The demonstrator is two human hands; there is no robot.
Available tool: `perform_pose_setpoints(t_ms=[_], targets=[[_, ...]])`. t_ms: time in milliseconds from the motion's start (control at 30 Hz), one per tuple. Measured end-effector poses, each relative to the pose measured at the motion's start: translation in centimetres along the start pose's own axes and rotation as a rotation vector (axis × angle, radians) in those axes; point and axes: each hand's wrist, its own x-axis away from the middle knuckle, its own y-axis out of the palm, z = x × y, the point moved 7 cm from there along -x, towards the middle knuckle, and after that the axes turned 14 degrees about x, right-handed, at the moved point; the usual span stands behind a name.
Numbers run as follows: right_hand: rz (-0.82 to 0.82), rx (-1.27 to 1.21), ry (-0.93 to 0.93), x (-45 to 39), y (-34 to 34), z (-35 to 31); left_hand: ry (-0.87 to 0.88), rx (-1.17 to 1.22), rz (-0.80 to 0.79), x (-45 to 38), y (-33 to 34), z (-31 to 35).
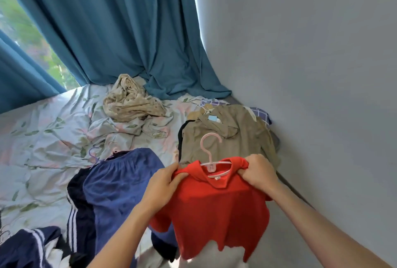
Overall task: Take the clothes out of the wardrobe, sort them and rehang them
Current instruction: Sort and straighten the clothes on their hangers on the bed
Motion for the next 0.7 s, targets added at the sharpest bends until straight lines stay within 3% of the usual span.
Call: perform_pose_setpoints(t_ms=[233,433,700], targets=[[-0.015,0.011,-0.034,-9.9,-3.6,7.3,-0.105,-0.002,0.084,-7.0,4.6,1.1],[-0.054,0.015,-0.063,-18.3,-3.5,8.0,-0.172,0.178,0.227,-13.2,6.2,-0.6],[-0.149,0.034,-0.085,-31.1,-0.3,8.7,-0.25,0.061,0.257,-24.4,8.1,-4.5]])
